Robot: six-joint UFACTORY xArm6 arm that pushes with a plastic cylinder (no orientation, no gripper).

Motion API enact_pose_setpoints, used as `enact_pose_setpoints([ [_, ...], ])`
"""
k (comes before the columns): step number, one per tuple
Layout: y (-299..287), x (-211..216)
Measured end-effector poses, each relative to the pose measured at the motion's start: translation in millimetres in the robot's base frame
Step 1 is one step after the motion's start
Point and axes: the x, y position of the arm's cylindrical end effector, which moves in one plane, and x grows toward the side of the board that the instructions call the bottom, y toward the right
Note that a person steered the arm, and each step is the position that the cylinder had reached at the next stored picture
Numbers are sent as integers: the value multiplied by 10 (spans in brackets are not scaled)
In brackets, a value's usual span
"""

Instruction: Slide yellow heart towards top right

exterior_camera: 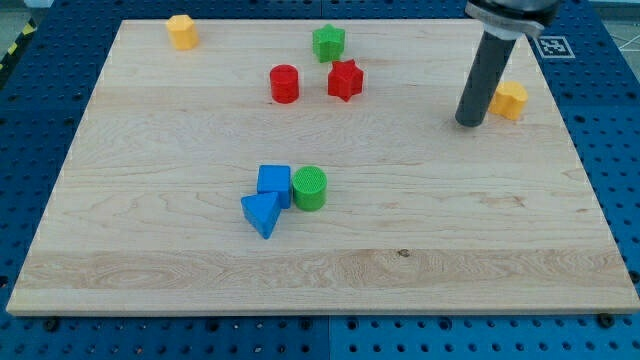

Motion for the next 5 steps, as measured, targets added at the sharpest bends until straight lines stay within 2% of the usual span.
enact_pose_setpoints([
  [1, 425, -5],
  [3, 470, -769],
  [4, 470, -660],
  [5, 511, -246],
])
